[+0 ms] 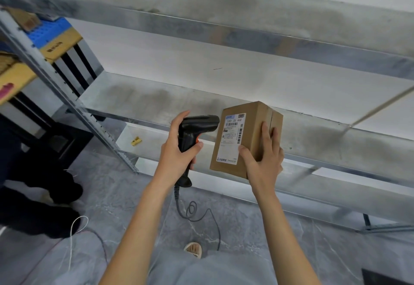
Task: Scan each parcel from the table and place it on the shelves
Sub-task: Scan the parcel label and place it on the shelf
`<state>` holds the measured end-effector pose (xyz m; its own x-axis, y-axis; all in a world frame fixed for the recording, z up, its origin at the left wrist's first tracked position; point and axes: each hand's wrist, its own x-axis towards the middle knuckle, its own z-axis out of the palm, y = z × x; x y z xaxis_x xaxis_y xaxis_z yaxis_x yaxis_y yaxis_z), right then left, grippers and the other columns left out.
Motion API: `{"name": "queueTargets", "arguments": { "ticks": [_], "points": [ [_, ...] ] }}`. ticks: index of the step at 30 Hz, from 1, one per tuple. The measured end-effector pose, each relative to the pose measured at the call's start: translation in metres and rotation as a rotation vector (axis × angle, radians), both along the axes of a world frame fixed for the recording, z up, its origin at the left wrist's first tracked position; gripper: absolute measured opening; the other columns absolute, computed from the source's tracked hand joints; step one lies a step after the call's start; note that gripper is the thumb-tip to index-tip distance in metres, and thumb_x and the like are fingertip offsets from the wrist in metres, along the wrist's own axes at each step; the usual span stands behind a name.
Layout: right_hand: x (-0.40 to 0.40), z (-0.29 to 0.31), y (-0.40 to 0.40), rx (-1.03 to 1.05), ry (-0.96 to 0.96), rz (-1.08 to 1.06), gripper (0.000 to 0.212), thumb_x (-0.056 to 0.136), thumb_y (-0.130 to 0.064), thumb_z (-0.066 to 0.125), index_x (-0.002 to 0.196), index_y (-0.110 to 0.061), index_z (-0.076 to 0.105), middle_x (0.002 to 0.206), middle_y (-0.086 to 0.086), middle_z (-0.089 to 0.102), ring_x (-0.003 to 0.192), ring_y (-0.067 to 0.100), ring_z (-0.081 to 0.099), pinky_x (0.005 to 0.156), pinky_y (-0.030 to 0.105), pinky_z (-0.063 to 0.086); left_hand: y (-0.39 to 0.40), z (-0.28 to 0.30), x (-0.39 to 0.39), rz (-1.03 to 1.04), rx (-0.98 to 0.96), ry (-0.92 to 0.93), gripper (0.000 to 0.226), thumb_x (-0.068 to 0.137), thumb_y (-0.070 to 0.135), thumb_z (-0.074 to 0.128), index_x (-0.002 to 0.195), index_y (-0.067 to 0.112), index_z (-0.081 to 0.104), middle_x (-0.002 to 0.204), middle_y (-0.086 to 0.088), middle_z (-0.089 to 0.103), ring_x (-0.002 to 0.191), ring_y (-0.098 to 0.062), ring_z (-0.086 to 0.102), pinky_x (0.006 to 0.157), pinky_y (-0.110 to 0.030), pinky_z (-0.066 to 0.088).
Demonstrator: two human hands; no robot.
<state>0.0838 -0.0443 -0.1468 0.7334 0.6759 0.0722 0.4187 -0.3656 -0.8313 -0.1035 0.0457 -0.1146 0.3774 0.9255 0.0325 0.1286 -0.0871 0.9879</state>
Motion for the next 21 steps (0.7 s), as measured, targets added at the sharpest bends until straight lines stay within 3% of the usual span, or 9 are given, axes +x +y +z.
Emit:
{"name": "queueTargets", "arguments": {
  "ticks": [16, 21],
  "points": [
    [-0.01, -0.003, 0.012, -0.006, -0.014, -0.004, 0.086, 0.069, -0.074, 0.045, 0.149, -0.063, 0.014, 0.166, -0.019, 0.01, 0.146, 0.026, 0.022, 0.113, 0.06, 0.022, 0.009, -0.002, -0.01, -0.004, -0.004, 0.011, 0.083, 0.093, 0.001, 0.068, 0.127, 0.07, 0.037, 0.115, -0.01, 0.062, 0.056, -0.016, 0.063, 0.051, -0.025, 0.053],
    [-0.01, -0.003, 0.014, -0.011, -0.009, -0.015, 0.086, 0.068, -0.073, 0.046, 0.148, -0.065, 0.014, 0.166, -0.019, 0.01, 0.147, 0.026, 0.021, 0.114, 0.06, 0.021, 0.015, -0.003, -0.012, -0.002, 0.009, 0.015, 0.082, 0.093, 0.001, 0.068, 0.13, 0.067, 0.037, 0.107, -0.008, 0.064, 0.056, -0.017, 0.062, 0.051, -0.025, 0.053]
  ]
}}
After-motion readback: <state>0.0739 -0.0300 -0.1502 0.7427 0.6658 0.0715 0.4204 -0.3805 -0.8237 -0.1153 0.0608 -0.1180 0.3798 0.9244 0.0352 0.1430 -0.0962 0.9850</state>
